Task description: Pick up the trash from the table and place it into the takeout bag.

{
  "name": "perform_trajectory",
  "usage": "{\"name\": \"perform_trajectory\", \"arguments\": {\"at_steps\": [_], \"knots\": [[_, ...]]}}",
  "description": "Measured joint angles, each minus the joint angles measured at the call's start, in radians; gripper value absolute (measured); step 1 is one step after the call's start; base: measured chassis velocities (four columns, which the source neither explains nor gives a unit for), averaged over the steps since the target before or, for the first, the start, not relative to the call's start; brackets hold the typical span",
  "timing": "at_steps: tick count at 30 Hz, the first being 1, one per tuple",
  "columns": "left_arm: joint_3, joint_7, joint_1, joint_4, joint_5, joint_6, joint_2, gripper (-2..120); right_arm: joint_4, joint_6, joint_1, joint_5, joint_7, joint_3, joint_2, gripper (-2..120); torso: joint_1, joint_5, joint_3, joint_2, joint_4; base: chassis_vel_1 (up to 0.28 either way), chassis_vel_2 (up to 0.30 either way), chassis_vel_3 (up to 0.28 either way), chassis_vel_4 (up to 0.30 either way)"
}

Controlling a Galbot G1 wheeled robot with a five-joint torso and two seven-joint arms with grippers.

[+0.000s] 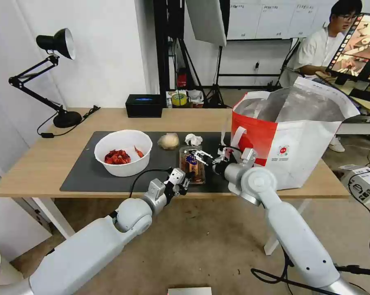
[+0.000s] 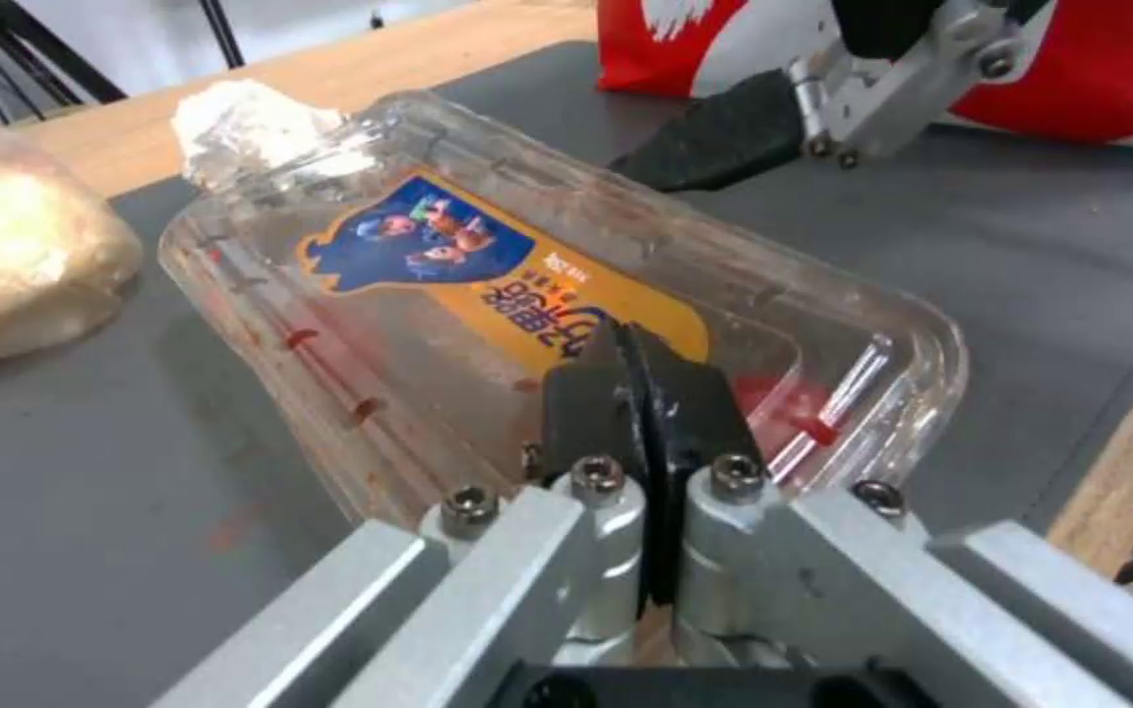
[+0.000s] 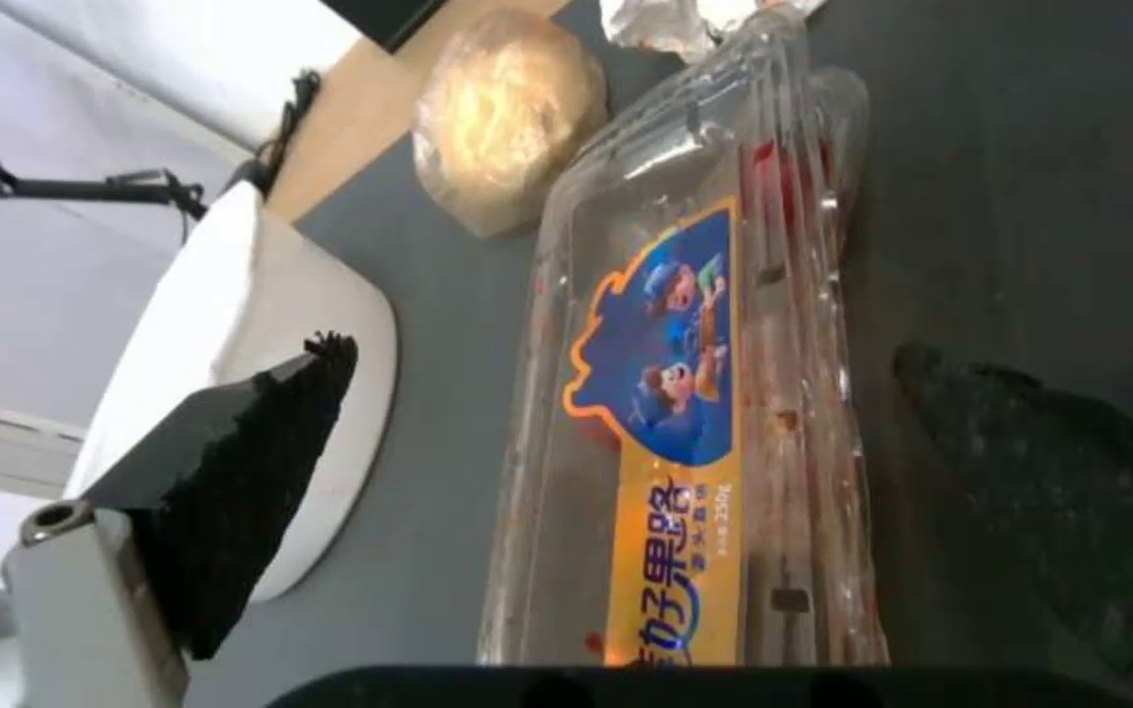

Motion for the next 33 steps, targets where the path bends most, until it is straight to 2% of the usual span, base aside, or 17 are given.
{"name": "perform_trajectory", "arguments": {"at_steps": [15, 29, 33], "knots": [[-0.002, -0.017, 0.0, -0.001, -0.011, -0.008, 0.0, 0, -0.076, -0.044, 0.078, 0.028, 0.036, -0.055, 0.015, 100, 0.0, -0.0001, 0.0, 0.0, 0.0001, 0.0, 0.0, 0.0, 0.0], [0.002, -0.017, -0.005, -0.001, -0.014, -0.009, -0.002, 0, -0.101, -0.061, 0.099, 0.042, 0.028, -0.076, 0.018, 100, 0.0, 0.0, 0.0, 0.0, 0.0001, 0.0, 0.0, 0.0, 0.0], [0.004, -0.018, -0.006, -0.002, -0.015, -0.012, -0.002, 0, -0.125, -0.079, 0.107, 0.046, 0.001, -0.084, 0.016, 92, 0.0, 0.0, 0.0, 0.0, 0.0001, 0.0, 0.0, 0.0, 0.0]]}}
